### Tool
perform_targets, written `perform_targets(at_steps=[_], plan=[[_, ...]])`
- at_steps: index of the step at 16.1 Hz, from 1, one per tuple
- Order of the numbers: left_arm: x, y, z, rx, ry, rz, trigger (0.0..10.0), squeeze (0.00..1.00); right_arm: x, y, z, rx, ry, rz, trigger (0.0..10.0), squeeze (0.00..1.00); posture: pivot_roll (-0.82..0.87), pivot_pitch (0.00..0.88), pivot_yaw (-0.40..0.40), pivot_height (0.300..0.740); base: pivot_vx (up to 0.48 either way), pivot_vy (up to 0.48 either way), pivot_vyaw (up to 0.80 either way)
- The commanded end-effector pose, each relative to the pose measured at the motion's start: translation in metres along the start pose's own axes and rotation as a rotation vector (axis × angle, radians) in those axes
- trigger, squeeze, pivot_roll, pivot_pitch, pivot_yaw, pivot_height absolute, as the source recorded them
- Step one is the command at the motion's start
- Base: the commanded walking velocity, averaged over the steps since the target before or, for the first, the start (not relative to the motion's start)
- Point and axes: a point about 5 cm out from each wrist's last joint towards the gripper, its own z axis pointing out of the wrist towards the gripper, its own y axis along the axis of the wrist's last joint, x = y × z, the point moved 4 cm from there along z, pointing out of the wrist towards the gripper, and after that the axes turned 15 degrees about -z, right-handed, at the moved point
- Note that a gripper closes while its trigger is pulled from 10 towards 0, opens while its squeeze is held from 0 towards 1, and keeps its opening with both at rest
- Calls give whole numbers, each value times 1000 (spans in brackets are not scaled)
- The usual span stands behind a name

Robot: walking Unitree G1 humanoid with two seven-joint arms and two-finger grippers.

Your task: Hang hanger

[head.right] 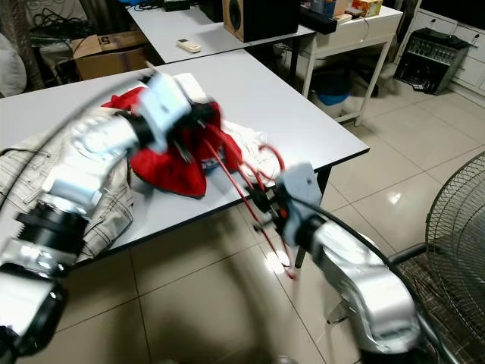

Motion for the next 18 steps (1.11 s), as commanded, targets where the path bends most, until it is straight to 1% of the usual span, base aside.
perform_targets(at_steps=[1, 2, 3, 4, 5, 6, 7, 8, 9, 10, 11, 12, 13, 15, 16, 18], plan=[[-7, -4, 0, 25, -34, -8, 0, 0, -4, 1, 3, 0, -54, 31, 10000, 0, -234, 0, 71, 740, 0, 0, 0], [-14, -10, 1, 48, -56, -22, 0, 0, -6, 4, 7, -18, -108, 63, 10000, 0, -235, 0, 72, 740, 0, 0, 0], [-18, -13, 1, 57, -64, -31, 0, 0, -6, 5, 10, -36, -136, 116, 10000, 0, -234, 0, 73, 740, 0, 0, 0], [-20, -14, 2, 55, -64, -38, 78, 0, -5, 6, 12, -43, -143, 147, 10000, 0, -233, 0, 72, 740, 0, 0, 0], [-18, -16, 3, 51, -27, -39, 3490, 0, -3, 7, 16, -51, -155, 190, 10000, 0, -233, 0, 72, 740, 0, 0, 0], [-7, -20, 0, 54, 45, -29, 10000, 427, 1, 7, 19, -49, -150, 213, 10000, 0, -236, 0, 73, 740, 0, 0, 0], [-3, -20, -4, 44, 69, -47, 10000, 1000, 2, 7, 19, -47, -149, 221, 10000, 0, -238, 0, 73, 740, 0, 0, 0], [-3, -18, -7, 28, 67, -78, 10000, 1000, 1, 6, 19, -46, -153, 226, 10000, 0, -237, 0, 71, 740, 0, 0, 0], [-8, -19, -12, 24, 47, -118, 10000, 1000, 0, 7, 18, -53, -158, 241, 10000, 0, -235, 0, 70, 740, 0, 0, 0], [-10, -22, -14, 30, 38, -134, 10000, 1000, 0, 7, 18, -59, -158, 251, 10000, 0, -234, 0, 67, 740, 0, 0, 0], [-15, -32, -16, 60, 47, -163, 10000, 1000, 0, 10, 18, -72, -154, 271, 10000, 0, -234, 0, 65, 740, 0, 0, 0], [-15, -48, -17, 70, 128, -233, 10000, 1000, 2, 11, 19, -79, -144, 287, 10000, 0, -237, 0, 62, 740, 0, 0, 0], [-14, -58, -18, 64, 203, -274, 10000, 1000, 3, 12, 19, -83, -135, 293, 10000, 0, -238, 0, 61, 740, 0, 0, 0], [-14, -64, -19, 25, 274, -339, 10000, 1000, 5, 14, 18, -94, -123, 300, 10000, 0, -240, 0, 58, 740, 0, 0, 0], [-24, -74, -19, 33, 314, -399, 10000, 1000, 6, 18, 17, -120, -98, 326, 10000, 0, -242, 0, 51, 740, 0, 0, 0], [-32, -83, -17, 62, 348, -416, 10000, 1000, 9, 23, 16, -156, -50, 361, 10000, 0, -243, 0, 47, 740, 0, 0, 0]])
